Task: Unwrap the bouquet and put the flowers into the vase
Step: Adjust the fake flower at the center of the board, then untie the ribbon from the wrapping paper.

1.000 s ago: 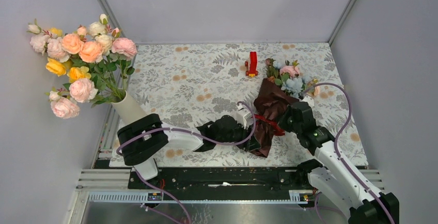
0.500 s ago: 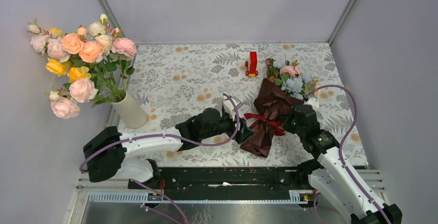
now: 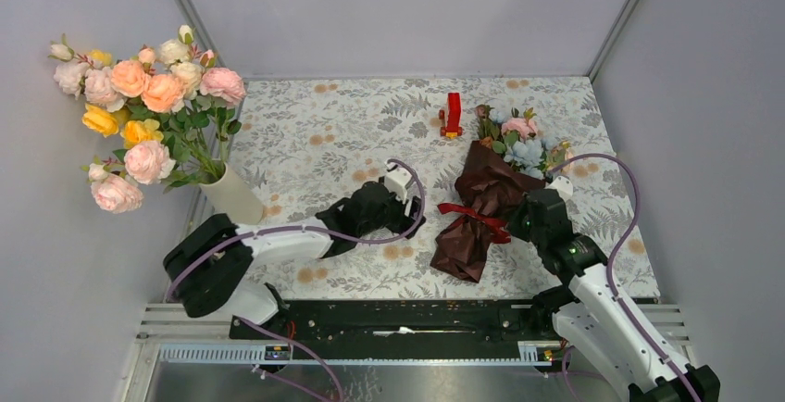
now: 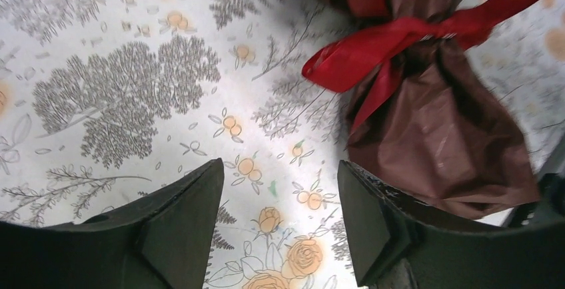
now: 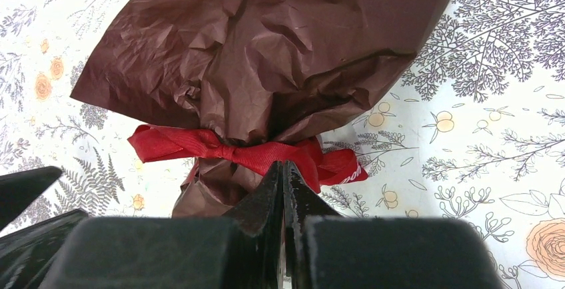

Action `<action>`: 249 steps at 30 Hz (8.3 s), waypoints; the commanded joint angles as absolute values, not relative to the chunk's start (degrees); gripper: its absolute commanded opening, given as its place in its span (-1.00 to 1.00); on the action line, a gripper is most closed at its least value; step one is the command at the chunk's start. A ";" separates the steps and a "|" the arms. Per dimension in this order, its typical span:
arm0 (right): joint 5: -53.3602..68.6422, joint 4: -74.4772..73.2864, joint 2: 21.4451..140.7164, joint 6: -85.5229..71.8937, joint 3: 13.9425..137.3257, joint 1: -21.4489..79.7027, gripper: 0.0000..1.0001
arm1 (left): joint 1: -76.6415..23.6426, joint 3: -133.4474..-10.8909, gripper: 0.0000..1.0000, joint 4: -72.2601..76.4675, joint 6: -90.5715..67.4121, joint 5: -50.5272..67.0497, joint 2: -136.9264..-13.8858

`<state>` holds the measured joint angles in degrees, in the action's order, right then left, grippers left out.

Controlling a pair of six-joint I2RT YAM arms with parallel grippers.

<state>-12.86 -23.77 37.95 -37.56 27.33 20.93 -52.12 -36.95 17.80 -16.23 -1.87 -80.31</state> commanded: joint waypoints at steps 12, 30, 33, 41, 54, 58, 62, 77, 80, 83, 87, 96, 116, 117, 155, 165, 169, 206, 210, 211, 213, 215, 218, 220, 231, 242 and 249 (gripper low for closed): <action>-21.00 -23.25 46.12 -36.04 31.97 20.65 -1.00 | -57.04 -42.38 0.24 30.58 -21.22 2.03 -94.36; -19.39 -21.78 43.91 -37.44 32.57 20.67 -1.00 | -66.44 -42.35 0.09 45.71 -34.41 11.69 -101.64; -18.74 -21.84 43.22 -37.47 32.25 20.65 -1.00 | -66.49 -40.98 0.09 45.82 -35.36 9.60 -99.57; -18.80 -21.85 40.04 -37.56 29.40 20.65 -1.00 | -58.35 -40.70 0.46 27.90 -33.85 6.10 -82.41; -18.51 -23.52 42.72 -37.03 31.18 20.66 -1.00 | -50.15 -47.90 0.32 31.15 -49.58 18.23 -92.05; -18.16 -23.51 43.32 -36.95 31.33 20.66 -1.00 | -49.86 -48.40 0.23 35.00 -51.87 19.37 -95.99; -18.02 -23.48 43.42 -37.15 31.20 20.65 -1.00 | -49.72 -49.76 0.15 36.98 -55.17 21.88 -100.70; -17.58 -22.84 42.63 -37.16 30.52 20.65 -1.00 | -50.39 -54.57 0.08 40.97 -58.82 25.01 -110.58; -17.58 -22.78 42.65 -37.13 30.56 20.70 -1.00 | -50.61 -54.75 0.07 42.47 -59.90 25.47 -112.08; -17.50 -22.81 42.88 -37.15 30.62 20.66 -1.00 | -50.78 -55.11 0.03 44.84 -61.33 26.05 -113.53; -17.40 -22.79 43.19 -37.17 30.80 20.66 -1.00 | -51.10 -56.33 -0.04 47.18 -62.39 26.75 -114.96; -17.16 -22.81 43.12 -37.12 30.68 20.65 -1.00 | -51.32 -57.91 -0.22 55.85 -62.36 28.33 -116.77; -16.51 -22.79 41.71 -37.52 29.97 20.68 -1.00 | -54.69 -57.96 -0.64 39.04 -45.48 21.24 -109.57; -16.45 -22.78 41.57 -37.55 29.94 20.66 -1.00 | -54.82 -58.01 -0.66 38.34 -44.74 20.51 -109.23; -18.62 -23.07 41.84 -34.94 29.78 20.66 -1.00 | -56.26 -59.77 -1.00 28.86 -31.18 10.31 -102.19; -20.48 -24.14 41.03 -34.10 30.01 20.65 -1.00 | -56.25 -60.62 -1.00 25.59 -24.65 9.89 -100.28; -20.31 -24.08 40.79 -34.15 29.76 20.68 -1.00 | -56.27 -61.30 -1.00 22.86 -22.06 8.69 -99.08; -19.95 -24.01 40.00 -34.87 28.28 20.70 -1.00 | -63.40 -53.39 -0.18 21.24 -30.65 12.79 -95.87; -20.08 -24.05 39.73 -34.78 28.26 20.70 -1.00 | -62.34 -53.36 0.26 16.38 -28.87 9.15 -89.84; -20.12 -24.01 39.73 -34.80 28.19 20.66 -1.00 | -61.75 -53.31 0.33 15.48 -28.76 9.23 -88.33; -20.28 -23.99 39.66 -34.76 28.19 20.65 -1.00 | -60.08 -53.08 0.47 14.12 -28.87 10.03 -85.33; -20.38 -24.01 39.73 -34.72 28.17 20.65 -1.00 | -58.28 -52.84 0.65 13.04 -29.06 10.55 -83.00; -20.54 -24.05 40.03 -34.59 28.36 20.65 -1.00 | -55.27 -52.67 0.74 12.06 -29.54 11.53 -81.64; -20.65 -24.05 40.40 -34.46 28.51 20.65 -1.00 | -53.47 -52.56 0.75 12.27 -30.17 12.37 -82.54; -20.35 -22.82 42.04 -34.12 28.64 20.65 -1.00 | -47.76 -52.05 0.38 21.83 -39.16 20.10 -94.17; -20.45 -22.81 42.19 -34.28 28.38 20.65 -1.00 | -52.28 -48.25 0.00 27.45 -43.84 21.30 -97.63; -20.13 -22.83 40.85 -34.38 27.92 20.65 -1.00 | -56.09 -48.04 -0.23 30.76 -46.37 21.72 -98.55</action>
